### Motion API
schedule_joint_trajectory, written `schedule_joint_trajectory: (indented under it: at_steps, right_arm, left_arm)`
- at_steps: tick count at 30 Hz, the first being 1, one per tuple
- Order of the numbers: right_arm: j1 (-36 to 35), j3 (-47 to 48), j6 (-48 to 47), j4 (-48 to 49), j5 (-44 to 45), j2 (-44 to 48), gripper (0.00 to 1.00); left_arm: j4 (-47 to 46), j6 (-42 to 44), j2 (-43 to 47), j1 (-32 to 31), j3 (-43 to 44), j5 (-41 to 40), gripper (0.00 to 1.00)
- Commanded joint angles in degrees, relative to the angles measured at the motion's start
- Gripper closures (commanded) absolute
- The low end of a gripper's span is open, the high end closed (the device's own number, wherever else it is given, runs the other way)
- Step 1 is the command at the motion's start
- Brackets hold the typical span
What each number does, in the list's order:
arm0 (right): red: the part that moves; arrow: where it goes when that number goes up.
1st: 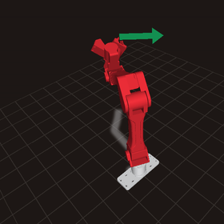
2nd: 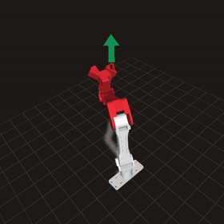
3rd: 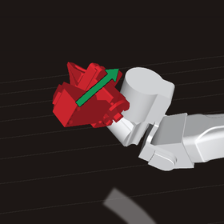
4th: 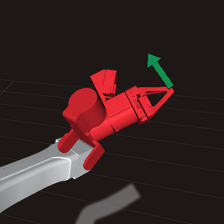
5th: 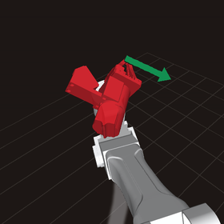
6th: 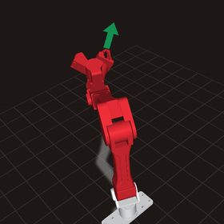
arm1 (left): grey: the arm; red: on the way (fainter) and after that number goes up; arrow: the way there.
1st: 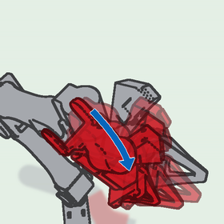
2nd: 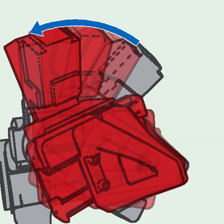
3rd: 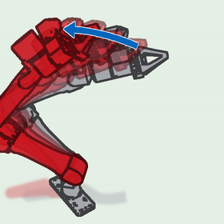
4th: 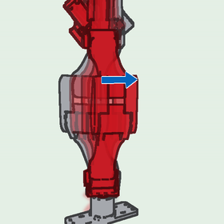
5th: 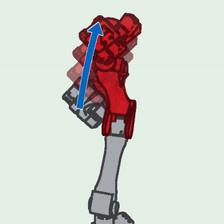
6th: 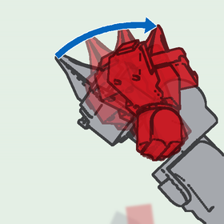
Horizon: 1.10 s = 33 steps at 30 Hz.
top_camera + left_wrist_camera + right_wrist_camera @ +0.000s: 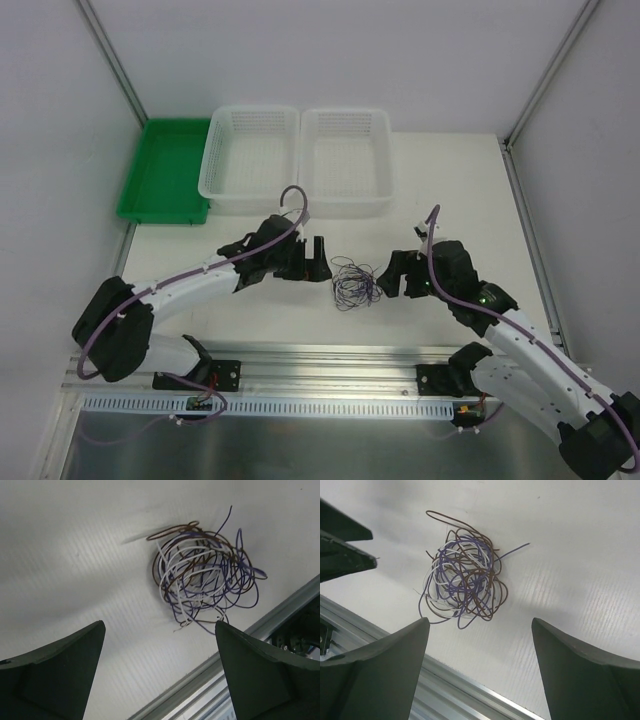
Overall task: Untangle the cables
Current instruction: Move the cable to the center of the board, then untie the cable.
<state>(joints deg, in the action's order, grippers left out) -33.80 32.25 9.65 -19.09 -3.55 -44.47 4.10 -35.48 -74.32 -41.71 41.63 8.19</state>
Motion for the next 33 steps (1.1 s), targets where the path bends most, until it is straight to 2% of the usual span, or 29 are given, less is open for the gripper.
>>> schedule_joint_trajectory:
  at_steps: [1, 5, 10, 16, 20, 21, 23, 24, 26, 27, 33]
  right_arm:
    - [-0.21, 0.71, -1.83, -2.53, 0.92, 2.63, 0.12]
    - [-0.65, -0.87, -0.78, -0.6, -1.63, 2.72, 0.12]
    - [-1.27, -2.28, 0.37, 0.81, -3.39, 3.51, 0.12]
    - [-2.14, -3.15, 0.98, 1.68, -3.48, 3.25, 0.12]
    - [-2.94, -4.47, 2.48, 5.02, -3.57, 1.67, 0.12]
    - [-3.2, -4.65, 3.0, 5.64, -3.48, 0.36, 0.12]
    - [-4.08, -5.0, 3.44, 7.92, -2.61, -1.05, 0.12]
    - [-4.34, -5.18, 3.88, 8.63, -2.25, -2.54, 0.12]
    - [-5.31, -5.7, 4.24, 11.09, -1.03, -4.48, 0.12]
    - [-5.83, -5.79, 4.67, 11.79, -0.58, -6.75, 0.12]
    - [-7.77, -7.11, 7.84, 20.31, 3.11, -14.76, 0.13]
  left_arm:
    - [-6.74, 9.88, -5.03, -1.0, 7.93, 0.06, 0.07]
    - [-6.82, 20.61, -11.78, -1.09, 13.73, 7.79, 0.1]
    - [-6.73, 30.99, -18.57, -1.18, 17.7, 11.93, 0.11]
    - [-6.21, 37.06, -24.72, -1.09, 20.33, 13.7, 0.24]
    - [-6.03, 37.16, -27.89, -1.09, 22.35, 12.82, 0.43]
    - [-6.03, 36.81, -28.24, -1.09, 22.88, 12.56, 0.56]
    - [-6.03, 35.93, -28.86, -1.09, 23.15, 12.21, 0.71]
    - [-6.03, 35.58, -28.69, -1.09, 23.06, 12.12, 0.85]
    - [-6.03, 33.83, -28.07, -1.09, 22.45, 11.77, 0.97]
    - [-6.03, 33.21, -27.81, -1.09, 22.1, 11.59, 1.0]
    - [-7.26, 27.93, -22.98, -1.7, 17.18, 9.75, 1.0]
